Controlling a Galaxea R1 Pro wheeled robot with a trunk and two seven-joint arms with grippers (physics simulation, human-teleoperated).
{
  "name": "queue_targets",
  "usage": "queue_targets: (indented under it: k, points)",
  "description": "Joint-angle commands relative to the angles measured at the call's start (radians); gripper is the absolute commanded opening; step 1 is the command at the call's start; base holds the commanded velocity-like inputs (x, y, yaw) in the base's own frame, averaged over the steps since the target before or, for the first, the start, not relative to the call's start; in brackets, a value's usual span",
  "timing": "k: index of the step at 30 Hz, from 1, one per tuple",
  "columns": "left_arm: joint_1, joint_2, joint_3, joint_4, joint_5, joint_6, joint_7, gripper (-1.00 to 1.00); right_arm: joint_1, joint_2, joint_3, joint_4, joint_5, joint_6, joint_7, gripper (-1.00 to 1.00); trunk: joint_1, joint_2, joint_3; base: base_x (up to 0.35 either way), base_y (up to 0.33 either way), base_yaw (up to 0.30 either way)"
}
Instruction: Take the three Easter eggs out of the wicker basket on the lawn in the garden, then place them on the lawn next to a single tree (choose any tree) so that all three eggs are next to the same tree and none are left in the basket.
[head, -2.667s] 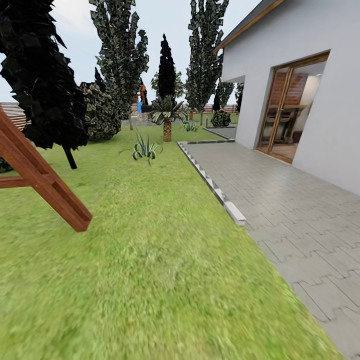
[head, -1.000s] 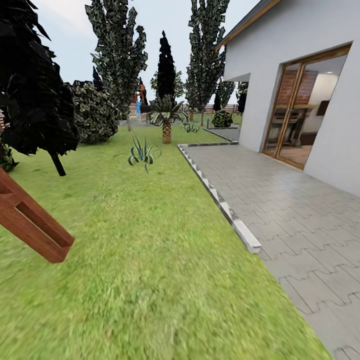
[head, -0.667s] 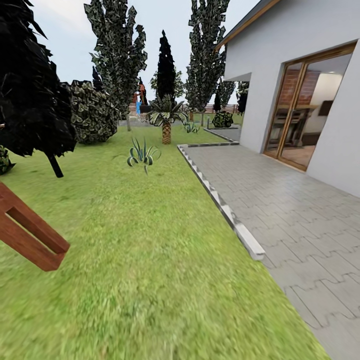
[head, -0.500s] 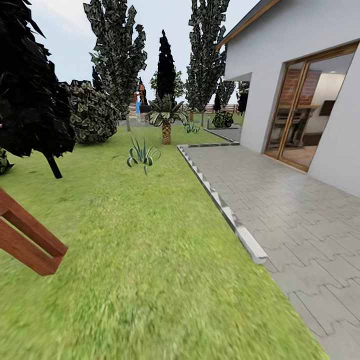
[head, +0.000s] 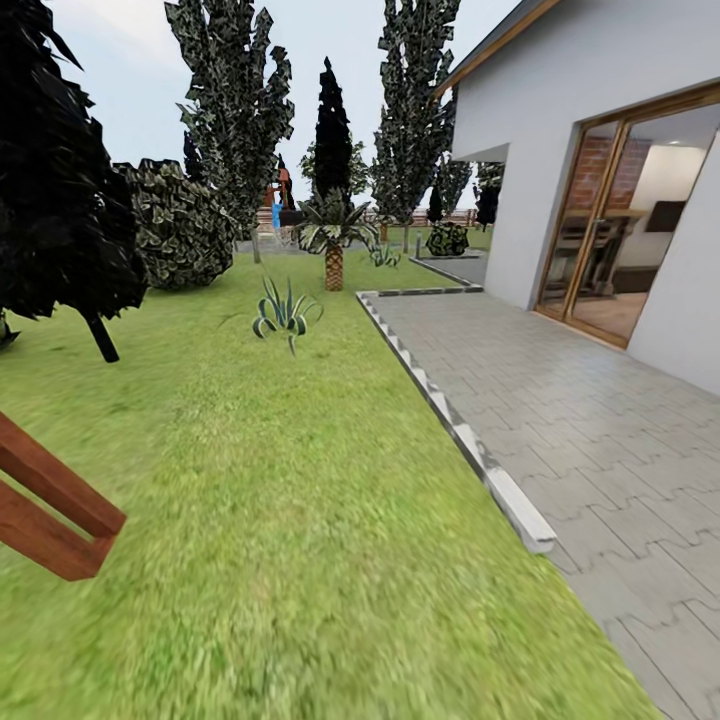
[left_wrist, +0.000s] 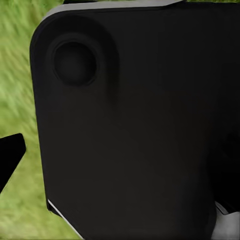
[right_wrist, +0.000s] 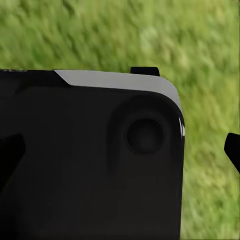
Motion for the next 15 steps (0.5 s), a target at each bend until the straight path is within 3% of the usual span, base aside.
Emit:
queue_targets:
  k: [1,15]
  points:
    - [0.001,0.0,0.0,-0.002,0.002,0.001,0.0,1.0,0.0,0.0,0.0,0.002,0.0,-0.004,0.0,1.0,0.001,0.0,-0.001,0.333,0.102,0.0]
    - [0.001,-0.003,0.0,-0.002,0.0,0.001,-0.005,1.0,0.0,0.002,0.002,0.004,-0.001,-0.004,0.002,1.0,0.001,0.0,-0.001,0.333,0.096,0.0]
